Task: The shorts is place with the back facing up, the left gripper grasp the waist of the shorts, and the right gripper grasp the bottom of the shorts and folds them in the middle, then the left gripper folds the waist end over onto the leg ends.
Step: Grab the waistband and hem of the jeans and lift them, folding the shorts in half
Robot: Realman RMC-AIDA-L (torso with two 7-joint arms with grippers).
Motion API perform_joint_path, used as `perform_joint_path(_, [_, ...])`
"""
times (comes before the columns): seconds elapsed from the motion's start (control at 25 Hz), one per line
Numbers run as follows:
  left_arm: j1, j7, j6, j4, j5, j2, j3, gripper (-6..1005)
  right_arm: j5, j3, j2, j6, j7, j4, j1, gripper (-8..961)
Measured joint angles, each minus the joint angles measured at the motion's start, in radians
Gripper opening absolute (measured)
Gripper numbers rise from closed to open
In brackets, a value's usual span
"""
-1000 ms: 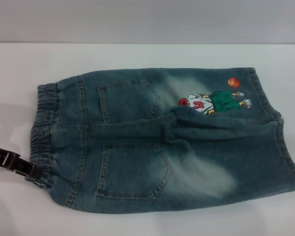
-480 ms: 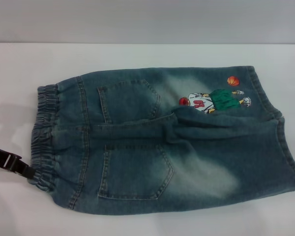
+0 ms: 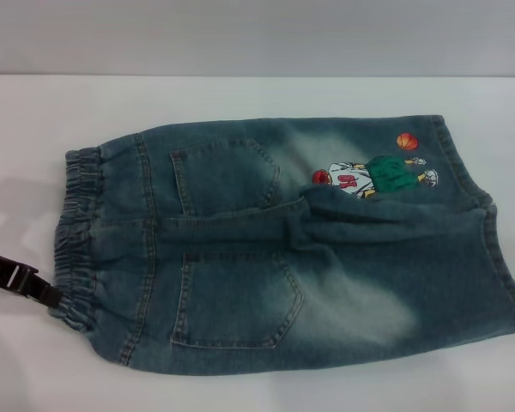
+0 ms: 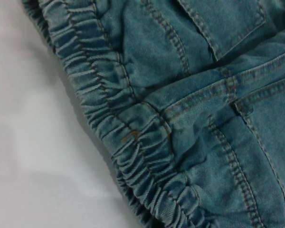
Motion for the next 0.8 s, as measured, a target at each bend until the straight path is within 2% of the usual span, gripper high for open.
perform_joint_path(0.16, [-0.007,-0.005,-0.002,-0.002,0.0,0.004,0.0,21,-0.001,0.0,-0.001,0.003,0.0,0.0,0.002,600])
perform_joint_path(0.28, [-0.012,-0.019,0.003,-0.004,0.0,0.012,-0.007,58,-0.002,0.0,-0.001,0.005,0.0,0.0,0.002,600])
perform_joint_path(0.64, [-0.02,-0.024,0.007,-0.007,0.003,0.015,-0.001,170,0.0,0.0,-0.001,0.008,0.0,0.0,0.002,600])
perform_joint_path(0.8, [-0.025,-0.034,0.019,-0.007,0.028,0.016,0.0,376,0.0,0.0,-0.001,0.007,0.0,0.0,0.002,600])
